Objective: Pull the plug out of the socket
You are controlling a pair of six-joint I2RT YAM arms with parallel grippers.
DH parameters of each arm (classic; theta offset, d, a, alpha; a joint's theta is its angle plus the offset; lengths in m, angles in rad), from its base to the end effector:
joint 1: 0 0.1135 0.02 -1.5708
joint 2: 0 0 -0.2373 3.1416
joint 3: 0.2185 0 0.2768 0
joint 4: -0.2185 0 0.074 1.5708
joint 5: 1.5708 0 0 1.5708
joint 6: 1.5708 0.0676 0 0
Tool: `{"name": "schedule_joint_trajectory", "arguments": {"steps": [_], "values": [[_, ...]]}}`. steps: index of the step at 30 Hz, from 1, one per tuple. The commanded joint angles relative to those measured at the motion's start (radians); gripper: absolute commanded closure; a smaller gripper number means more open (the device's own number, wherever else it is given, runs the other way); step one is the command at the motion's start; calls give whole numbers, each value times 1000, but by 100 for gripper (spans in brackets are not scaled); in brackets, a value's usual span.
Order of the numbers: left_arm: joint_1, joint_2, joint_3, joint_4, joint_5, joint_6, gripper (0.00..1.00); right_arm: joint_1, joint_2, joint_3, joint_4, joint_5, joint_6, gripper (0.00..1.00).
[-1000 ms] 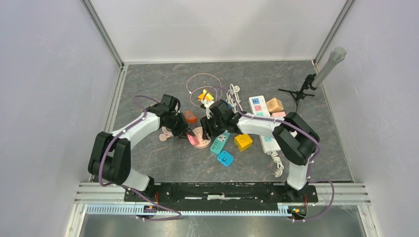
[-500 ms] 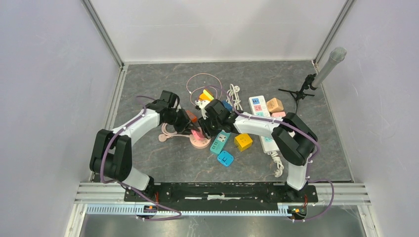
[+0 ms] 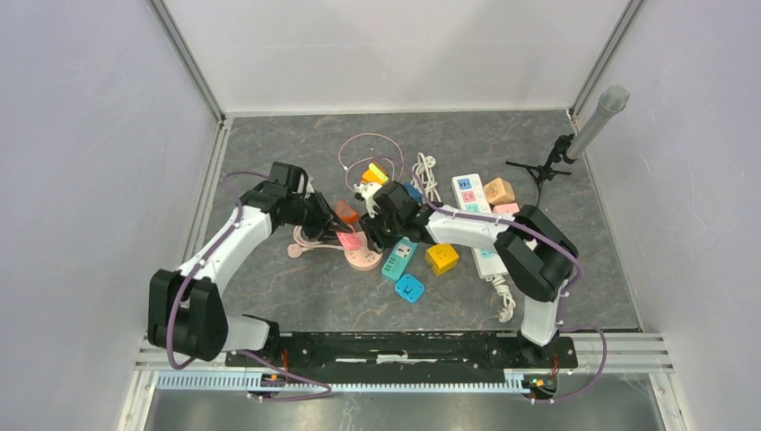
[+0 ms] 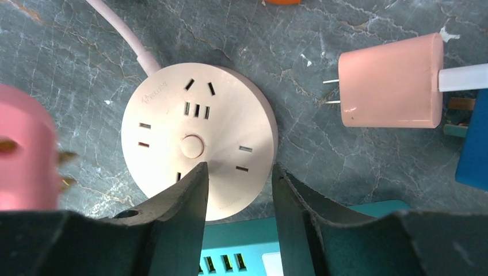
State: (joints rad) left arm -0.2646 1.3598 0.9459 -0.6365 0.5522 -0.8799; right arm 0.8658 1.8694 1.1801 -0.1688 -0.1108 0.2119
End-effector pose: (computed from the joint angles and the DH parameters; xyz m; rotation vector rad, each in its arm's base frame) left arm 0.2873 -0.1146 0.1777 -0.6478 2.7375 -1.0726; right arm 0.2722 0.3314 0.1079 -0.8581 2.3686 0.6010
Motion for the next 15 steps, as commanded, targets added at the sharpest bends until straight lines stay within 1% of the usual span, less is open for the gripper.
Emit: {"name": "schedule_joint_trajectory", "arguments": {"steps": [1, 6, 10, 13, 15], "values": [[19, -95, -15, -67, -80, 93, 98, -15, -61, -10, 14, -31, 16, 50], [22, -143, -13, -127, -191, 148, 98, -44, -149, 11, 62, -15, 28, 46], [25, -158, -7, -163, -294, 180, 98, -70, -257, -24, 131, 18, 46, 41], [25, -152, 6, -177, -373, 211, 98, -89, -344, -65, 146, 92, 55, 39], [25, -145, 3, -183, -406, 220, 98, -96, -396, -93, 137, 169, 59, 38]]}}
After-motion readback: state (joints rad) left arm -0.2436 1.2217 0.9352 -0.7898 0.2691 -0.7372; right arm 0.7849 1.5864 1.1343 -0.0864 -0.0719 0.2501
